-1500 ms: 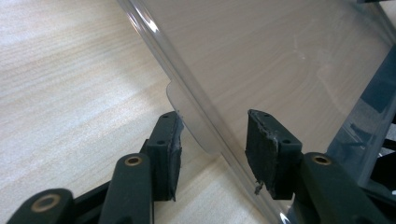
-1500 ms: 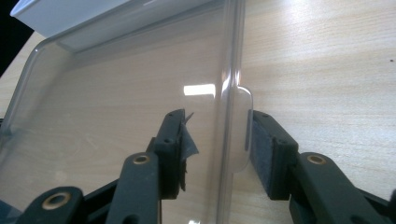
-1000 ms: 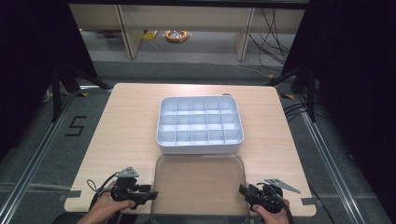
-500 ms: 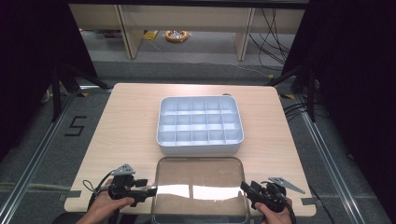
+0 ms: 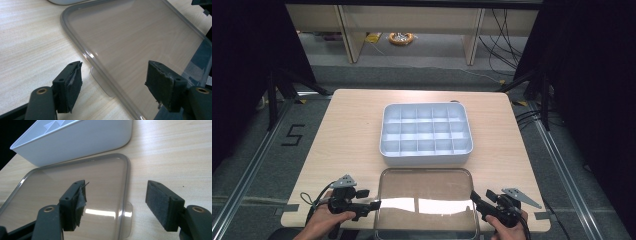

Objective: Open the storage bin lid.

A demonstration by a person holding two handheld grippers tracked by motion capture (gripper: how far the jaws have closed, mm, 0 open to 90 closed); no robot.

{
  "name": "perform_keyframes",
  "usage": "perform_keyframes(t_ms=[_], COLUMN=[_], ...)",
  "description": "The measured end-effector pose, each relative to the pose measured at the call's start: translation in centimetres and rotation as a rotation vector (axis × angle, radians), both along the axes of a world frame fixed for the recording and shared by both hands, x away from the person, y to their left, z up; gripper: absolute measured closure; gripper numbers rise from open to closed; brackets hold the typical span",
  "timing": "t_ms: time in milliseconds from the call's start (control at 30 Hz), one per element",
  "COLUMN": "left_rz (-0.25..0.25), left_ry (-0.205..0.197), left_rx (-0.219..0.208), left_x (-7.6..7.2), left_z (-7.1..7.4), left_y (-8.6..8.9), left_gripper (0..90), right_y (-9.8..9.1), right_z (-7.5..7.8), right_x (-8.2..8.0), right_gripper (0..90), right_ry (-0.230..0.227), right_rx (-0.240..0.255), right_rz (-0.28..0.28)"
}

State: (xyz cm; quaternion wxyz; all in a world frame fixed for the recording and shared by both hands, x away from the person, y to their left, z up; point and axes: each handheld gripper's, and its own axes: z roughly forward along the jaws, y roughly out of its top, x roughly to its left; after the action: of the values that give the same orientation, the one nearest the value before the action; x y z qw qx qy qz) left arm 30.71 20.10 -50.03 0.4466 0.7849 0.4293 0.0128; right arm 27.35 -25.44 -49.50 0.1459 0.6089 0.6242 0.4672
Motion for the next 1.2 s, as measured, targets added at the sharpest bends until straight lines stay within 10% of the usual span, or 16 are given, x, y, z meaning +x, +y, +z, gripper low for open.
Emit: perform_keyframes(t_ms=[467,500,533,1067,1200], left_rz=[0.000,-0.004,-0.001,-0.024,-0.033], left_ry=[-0.007,0.000,-0.004,-0.034,-0.024], left_rx=[-0.035,-0.031,-0.034,-0.021,-0.026], left_x=[-0.5,-0.6,-0.7,-1.8,-2.3], left_z=[0.2,0.2,0.2,0.1,0.1], left_y=[0.4,0.4,0.4,0.6,0.6], left_gripper=[24.7,24.5,24.3,24.2,23.7], right_y=[0.7,1.0,0.7,1.6,1.6], right_z=[0.5,0.9,0.5,0.2,-0.3], right_x=[-0.9,-1.4,-1.2,-3.6,-3.7], right_gripper=[30.8,30.8,30.7,29.0,28.8], right_ry=[-0.040,0.012,-0.050,0.045,0.002], right_rx=[-0.045,-0.030,-0.060,-0.014,-0.059], right_rz=[0.041,0.021,0.057,0.095,0.143])
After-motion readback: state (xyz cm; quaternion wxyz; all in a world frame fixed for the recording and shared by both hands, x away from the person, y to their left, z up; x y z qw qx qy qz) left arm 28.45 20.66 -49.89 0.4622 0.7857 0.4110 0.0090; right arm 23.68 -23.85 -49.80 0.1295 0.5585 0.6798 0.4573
